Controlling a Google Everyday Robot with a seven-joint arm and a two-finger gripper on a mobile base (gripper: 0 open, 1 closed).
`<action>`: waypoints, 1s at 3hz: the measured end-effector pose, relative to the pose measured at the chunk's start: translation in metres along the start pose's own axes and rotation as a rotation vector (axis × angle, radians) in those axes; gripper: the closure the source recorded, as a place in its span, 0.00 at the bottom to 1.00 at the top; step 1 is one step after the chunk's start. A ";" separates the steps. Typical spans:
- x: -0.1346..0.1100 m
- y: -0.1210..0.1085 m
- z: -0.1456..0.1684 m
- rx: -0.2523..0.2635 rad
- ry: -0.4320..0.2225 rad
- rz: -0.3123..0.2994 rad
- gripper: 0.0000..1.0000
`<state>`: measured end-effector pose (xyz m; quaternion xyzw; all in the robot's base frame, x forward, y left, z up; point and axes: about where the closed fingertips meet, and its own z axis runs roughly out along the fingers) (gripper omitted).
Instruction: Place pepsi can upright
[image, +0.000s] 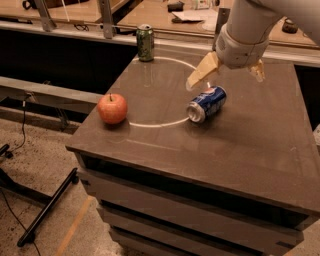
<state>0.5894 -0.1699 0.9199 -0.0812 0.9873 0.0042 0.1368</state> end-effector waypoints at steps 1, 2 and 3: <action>-0.002 0.004 0.012 0.046 0.030 0.150 0.00; -0.017 0.011 0.023 0.044 0.043 0.330 0.00; -0.018 0.011 0.022 0.034 0.041 0.334 0.00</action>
Offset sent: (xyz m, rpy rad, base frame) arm 0.0173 0.0124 -0.0221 0.0429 0.0685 -0.4175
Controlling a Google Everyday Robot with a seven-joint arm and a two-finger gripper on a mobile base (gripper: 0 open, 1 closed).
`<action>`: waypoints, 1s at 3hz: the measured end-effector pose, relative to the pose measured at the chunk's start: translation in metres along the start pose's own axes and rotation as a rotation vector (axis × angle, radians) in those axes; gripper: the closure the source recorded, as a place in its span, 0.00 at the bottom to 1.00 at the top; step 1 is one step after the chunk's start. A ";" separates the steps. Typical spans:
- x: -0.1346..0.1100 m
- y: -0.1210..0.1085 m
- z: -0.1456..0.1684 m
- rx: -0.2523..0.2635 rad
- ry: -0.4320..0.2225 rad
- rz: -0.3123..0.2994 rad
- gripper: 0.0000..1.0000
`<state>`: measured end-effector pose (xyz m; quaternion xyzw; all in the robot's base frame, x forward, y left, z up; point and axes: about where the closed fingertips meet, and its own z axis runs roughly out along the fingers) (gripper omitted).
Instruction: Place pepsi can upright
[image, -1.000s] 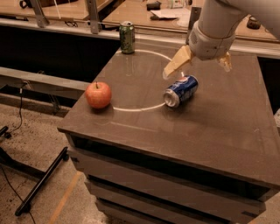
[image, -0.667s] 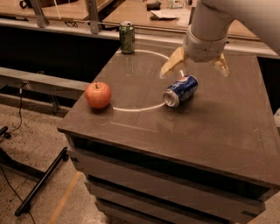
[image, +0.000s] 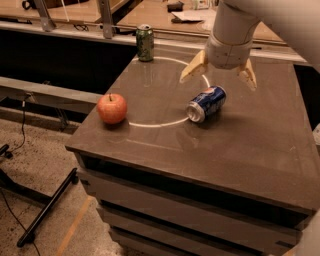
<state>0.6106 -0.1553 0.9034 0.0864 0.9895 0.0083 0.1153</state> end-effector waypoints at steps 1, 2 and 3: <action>-0.003 0.002 -0.002 -0.032 0.001 0.013 0.00; -0.009 0.004 0.005 -0.011 0.004 0.081 0.00; -0.015 0.002 0.016 0.054 -0.006 0.189 0.00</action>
Offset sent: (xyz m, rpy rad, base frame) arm 0.0198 0.0023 -0.0091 0.0290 0.0159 -0.2287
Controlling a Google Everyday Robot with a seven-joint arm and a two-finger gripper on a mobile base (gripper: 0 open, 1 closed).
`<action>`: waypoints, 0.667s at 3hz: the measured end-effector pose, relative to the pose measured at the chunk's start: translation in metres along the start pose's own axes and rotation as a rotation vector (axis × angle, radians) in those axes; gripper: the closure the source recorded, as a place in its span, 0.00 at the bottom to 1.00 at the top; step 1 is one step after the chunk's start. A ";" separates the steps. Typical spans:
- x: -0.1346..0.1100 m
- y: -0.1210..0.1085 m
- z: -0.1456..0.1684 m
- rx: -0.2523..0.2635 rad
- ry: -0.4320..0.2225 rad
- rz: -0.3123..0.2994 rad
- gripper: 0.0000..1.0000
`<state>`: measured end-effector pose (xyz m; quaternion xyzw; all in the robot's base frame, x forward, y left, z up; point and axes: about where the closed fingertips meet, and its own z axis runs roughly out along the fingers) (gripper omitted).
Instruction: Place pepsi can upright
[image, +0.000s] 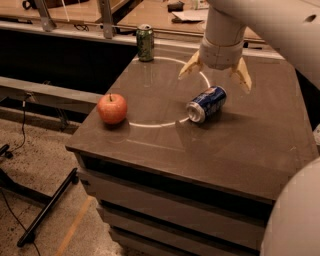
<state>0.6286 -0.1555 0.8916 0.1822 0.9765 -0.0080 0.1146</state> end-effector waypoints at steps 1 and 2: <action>-0.003 -0.007 0.016 0.057 0.022 0.143 0.00; -0.003 -0.013 0.028 0.101 0.052 0.252 0.00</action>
Offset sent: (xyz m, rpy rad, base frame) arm -0.0003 -0.0192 -0.0328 -0.0253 0.1125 -0.3648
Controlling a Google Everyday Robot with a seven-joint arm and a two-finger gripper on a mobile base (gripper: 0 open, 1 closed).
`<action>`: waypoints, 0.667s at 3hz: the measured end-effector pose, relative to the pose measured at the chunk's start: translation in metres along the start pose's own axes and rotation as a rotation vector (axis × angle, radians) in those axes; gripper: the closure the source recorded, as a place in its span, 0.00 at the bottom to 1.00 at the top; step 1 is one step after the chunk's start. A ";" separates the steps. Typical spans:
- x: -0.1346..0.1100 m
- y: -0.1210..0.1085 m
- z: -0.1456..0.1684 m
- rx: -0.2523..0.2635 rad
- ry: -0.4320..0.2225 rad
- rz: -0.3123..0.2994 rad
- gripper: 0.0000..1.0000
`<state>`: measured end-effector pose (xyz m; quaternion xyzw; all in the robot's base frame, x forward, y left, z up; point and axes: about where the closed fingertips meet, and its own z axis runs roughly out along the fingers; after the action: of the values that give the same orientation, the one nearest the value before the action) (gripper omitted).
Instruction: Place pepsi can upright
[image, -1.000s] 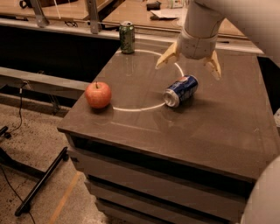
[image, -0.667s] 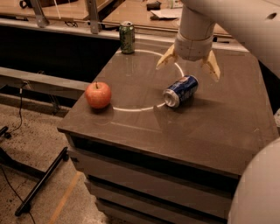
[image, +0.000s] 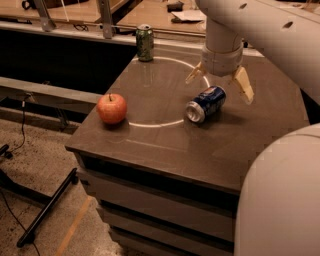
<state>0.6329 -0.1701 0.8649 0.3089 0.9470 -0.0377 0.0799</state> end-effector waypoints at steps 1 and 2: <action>0.001 -0.001 0.007 -0.003 0.028 0.046 0.00; 0.000 -0.002 0.018 -0.041 0.076 0.062 0.00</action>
Offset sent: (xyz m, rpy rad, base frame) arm -0.0043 -0.0098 -0.0278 0.1816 0.0658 -0.0813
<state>0.6335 -0.1739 0.8474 0.3378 0.9398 -0.0042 0.0515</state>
